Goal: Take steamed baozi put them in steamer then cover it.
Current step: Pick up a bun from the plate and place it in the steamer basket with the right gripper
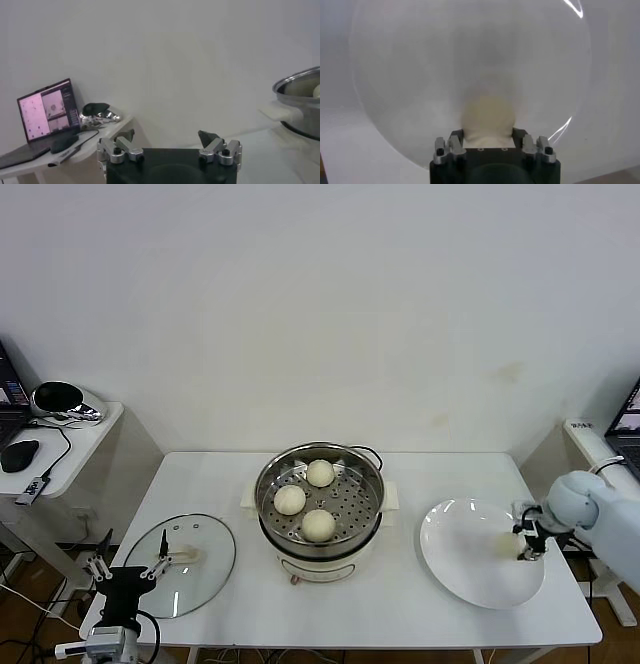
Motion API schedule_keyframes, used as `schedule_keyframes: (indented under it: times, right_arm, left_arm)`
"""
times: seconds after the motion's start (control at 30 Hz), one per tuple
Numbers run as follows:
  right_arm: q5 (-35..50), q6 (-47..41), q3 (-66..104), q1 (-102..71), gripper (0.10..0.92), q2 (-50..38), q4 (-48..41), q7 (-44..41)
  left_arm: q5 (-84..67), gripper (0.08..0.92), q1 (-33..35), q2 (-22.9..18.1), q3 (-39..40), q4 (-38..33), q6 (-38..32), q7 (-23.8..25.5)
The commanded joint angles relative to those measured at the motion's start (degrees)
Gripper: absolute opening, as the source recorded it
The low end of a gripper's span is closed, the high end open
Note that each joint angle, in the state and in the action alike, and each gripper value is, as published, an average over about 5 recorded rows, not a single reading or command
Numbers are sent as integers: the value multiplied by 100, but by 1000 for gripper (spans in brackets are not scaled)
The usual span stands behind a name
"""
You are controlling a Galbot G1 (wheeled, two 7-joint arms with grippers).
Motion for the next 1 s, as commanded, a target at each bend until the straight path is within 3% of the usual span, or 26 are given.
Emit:
schedule_keyframes:
  times: [0.03,0.23,0.4,0.83,1.0]
  right_arm:
    - [1359,-448,-1564,2374,577,-339,975,-84]
    - [2646,-991,-3090,4365,577,168,1544,175]
    - [3633,-1494,-3896,5342,583,1143,1675,540]
    - [4724,-2192,-4088,4864,602,3069,1015,1335]
    - [4698,-2423,-4084,4526,602,3413,753,1457]
  left_arm:
    - [-8,823,-36,34,31,65,11,5]
    - [-31,823,-106,30,131,122,23,8]
    - [-33,823,-131,32,169,147,20,10]
    - [-40,823,-65,-37,143,168,-24,3]
    - [-24,823,-42,-59,112,149,-23,0]
